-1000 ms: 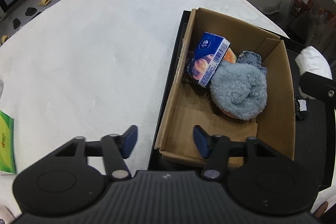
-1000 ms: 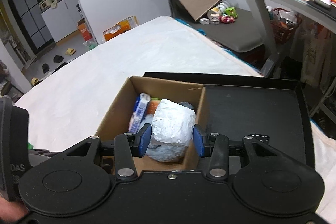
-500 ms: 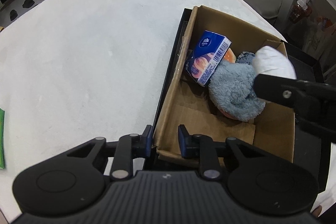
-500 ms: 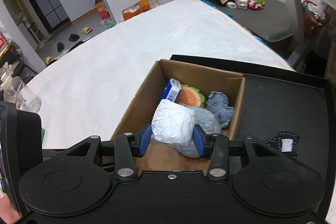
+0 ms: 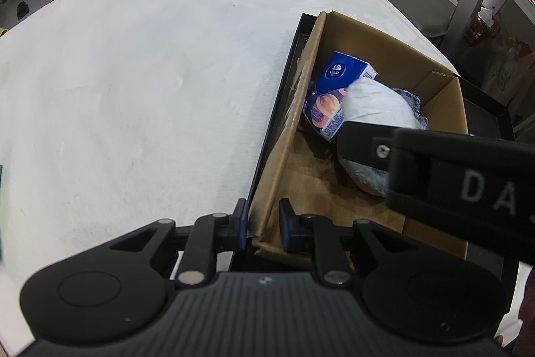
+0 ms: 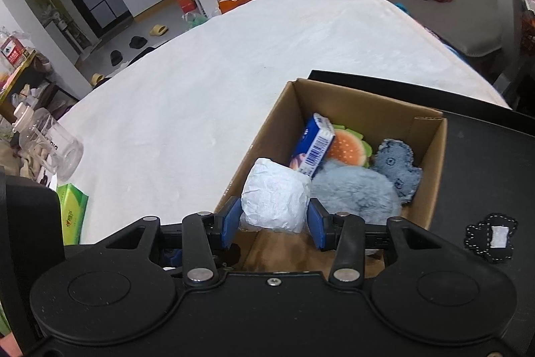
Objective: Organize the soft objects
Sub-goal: 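Carry the white bundle into the box and open the right gripper, then move the right gripper back over the tray to the black stitched cloth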
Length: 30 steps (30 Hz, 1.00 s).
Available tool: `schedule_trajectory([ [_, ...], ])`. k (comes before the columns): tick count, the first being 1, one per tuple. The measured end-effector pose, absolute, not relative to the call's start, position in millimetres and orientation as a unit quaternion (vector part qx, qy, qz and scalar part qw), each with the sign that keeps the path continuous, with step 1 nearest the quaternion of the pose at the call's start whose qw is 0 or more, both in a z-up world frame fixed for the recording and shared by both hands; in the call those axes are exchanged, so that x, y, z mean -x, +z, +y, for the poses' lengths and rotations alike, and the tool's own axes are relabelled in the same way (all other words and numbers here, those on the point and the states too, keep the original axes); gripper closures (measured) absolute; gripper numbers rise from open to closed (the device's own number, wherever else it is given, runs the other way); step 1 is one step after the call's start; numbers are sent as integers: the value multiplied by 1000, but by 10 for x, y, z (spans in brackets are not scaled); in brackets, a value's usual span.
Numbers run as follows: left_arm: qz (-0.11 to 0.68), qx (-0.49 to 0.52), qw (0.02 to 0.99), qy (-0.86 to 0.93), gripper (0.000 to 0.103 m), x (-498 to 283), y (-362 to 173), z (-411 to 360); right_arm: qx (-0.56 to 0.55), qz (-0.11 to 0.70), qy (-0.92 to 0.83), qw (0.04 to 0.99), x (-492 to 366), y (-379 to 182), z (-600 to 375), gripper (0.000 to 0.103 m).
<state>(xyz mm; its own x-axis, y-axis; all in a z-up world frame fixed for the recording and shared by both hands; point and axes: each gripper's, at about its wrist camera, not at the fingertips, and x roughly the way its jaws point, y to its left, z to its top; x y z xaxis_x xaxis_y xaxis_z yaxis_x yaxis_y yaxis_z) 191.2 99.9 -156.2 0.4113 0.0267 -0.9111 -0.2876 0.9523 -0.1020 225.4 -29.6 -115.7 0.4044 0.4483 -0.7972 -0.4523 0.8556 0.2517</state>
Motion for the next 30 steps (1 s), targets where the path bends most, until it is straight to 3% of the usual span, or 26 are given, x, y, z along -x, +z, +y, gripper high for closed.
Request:
schedule_trajectory([
  [5,535,125,830,96,85,-1939,-1566,1013,2,482,269,834,-2267,-1190,-250,58],
  [10,537,130,828,97,85,-1950,-1575,1022,1,484,277,830,-2282,-1192,-247,48],
  [26,541,99,829,106,83,-1953,-1483,882,-21,459,243,854,-2218,-1058,-720,47],
  [30,545,96,826,109,81,-1966,-1465,861,-19,453,231,861,-2220,-1029,-875,41],
])
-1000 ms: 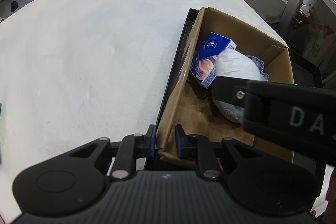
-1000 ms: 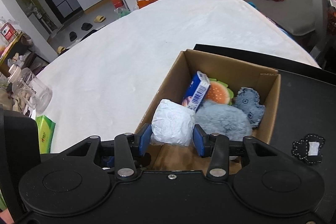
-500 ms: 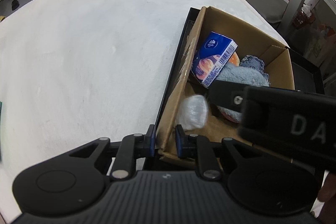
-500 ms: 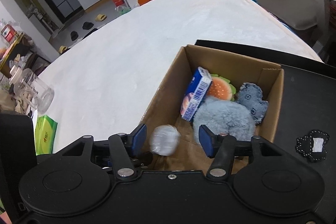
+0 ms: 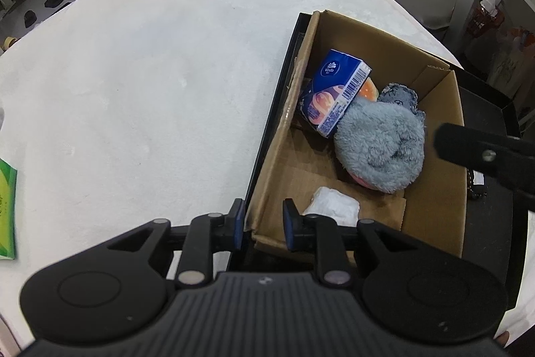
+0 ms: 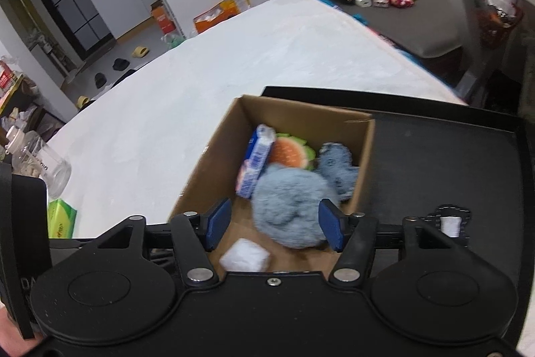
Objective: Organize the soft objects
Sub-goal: 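Move the right gripper back over the tray to the black stitched cloth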
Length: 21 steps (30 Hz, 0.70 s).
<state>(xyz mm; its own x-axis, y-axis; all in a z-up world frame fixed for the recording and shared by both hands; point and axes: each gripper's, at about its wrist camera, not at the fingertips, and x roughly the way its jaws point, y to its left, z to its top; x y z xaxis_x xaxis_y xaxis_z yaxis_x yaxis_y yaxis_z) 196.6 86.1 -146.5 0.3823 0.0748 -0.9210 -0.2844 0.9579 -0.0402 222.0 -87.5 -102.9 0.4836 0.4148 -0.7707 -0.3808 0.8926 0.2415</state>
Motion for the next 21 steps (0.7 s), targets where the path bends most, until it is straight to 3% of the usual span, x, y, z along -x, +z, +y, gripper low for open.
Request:
schedule_trajectory([
  [5,551,84,823,113,77,-1984,-1419,790,-17,445,225,867,-2221,-999,-1053,32],
  [16,558,58,818,128,52,-2023,-1375,677,-23,435,200,877,-2257,-1015,-1393,16],
  [21,562,47,815,136,48,-2056,-1346,654,-34,433,188,881,-2308,-1054,-1545,14],
])
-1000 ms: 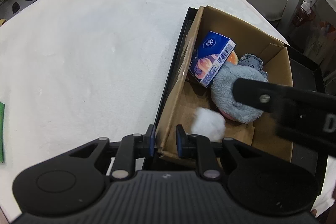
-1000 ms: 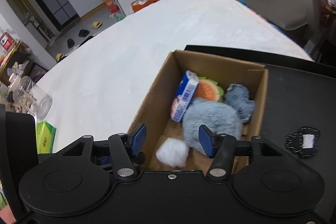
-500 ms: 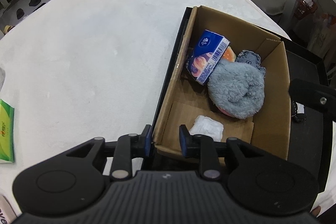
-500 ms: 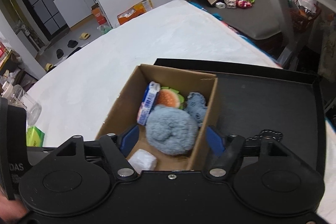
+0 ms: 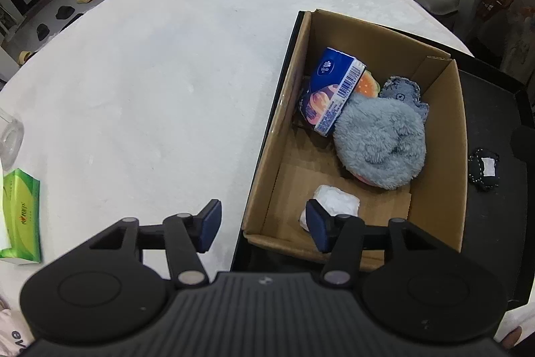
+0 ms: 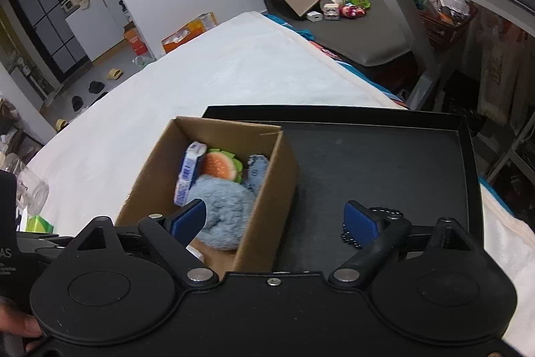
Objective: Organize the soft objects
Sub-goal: 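Move the right gripper back over the tray to the black stitched cloth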
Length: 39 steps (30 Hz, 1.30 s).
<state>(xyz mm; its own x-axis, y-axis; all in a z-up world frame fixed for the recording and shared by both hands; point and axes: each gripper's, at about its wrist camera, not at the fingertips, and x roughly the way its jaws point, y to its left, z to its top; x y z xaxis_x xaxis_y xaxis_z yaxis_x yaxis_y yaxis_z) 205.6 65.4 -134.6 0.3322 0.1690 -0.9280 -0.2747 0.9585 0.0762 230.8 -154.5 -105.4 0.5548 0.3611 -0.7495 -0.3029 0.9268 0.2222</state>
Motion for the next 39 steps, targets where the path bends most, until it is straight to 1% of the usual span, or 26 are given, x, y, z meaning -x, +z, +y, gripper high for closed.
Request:
schedule_trajectory([
  [6,564,33,813,142,39,-2110,-1343,594,-41,433,181,882,-2367,-1122,-1704,13],
  [9,566,24,811,145,36,-2136,-1348,558,-44,433,175,883,-2404,-1186,-1800,13],
  [30,574,-21,799,179,35,-2337,-1364,456,-105,441,105,885,-2466,-1756,-2324,13],
  [34,577,-29,797,179,35,-2396,-1397,390,-91,435,110,889,-2481,-1797,-2284,13],
  [39,581,-37,793,180,35,-2472,-1450,318,-63,453,114,882,-2487,-1918,-2187,13],
])
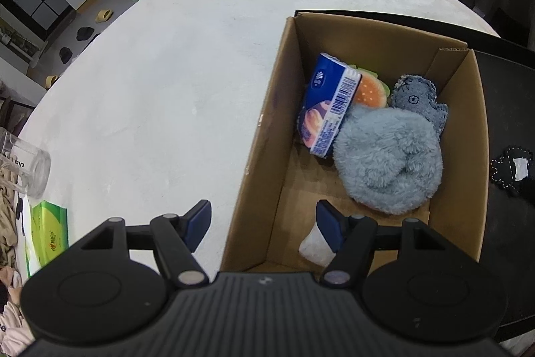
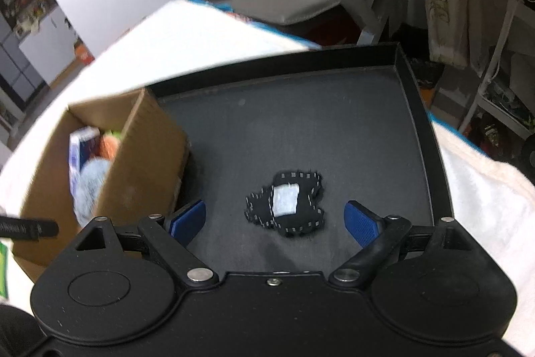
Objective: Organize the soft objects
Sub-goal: 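Move the right gripper back over the tray to the black stitched cloth, then close the right gripper on the black stitched cloth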
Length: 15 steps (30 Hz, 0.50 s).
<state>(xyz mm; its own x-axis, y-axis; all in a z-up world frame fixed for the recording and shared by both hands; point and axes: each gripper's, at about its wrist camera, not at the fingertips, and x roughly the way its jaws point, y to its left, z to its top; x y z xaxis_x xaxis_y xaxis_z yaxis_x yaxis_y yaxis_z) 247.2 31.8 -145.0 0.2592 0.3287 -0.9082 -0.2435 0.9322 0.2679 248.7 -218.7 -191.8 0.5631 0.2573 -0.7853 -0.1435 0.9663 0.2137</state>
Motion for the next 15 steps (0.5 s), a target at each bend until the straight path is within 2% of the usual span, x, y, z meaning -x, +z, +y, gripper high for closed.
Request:
schedule_trajectory([
  [8,586,-46,788,182,35,-2544,-1501,276,32,454,124,882,-2497,-2064,-1910,13],
  [15,589,-50,785,185,35,-2585,-1515,280,36,465,114,877,-2601,-2133,-1902,13],
])
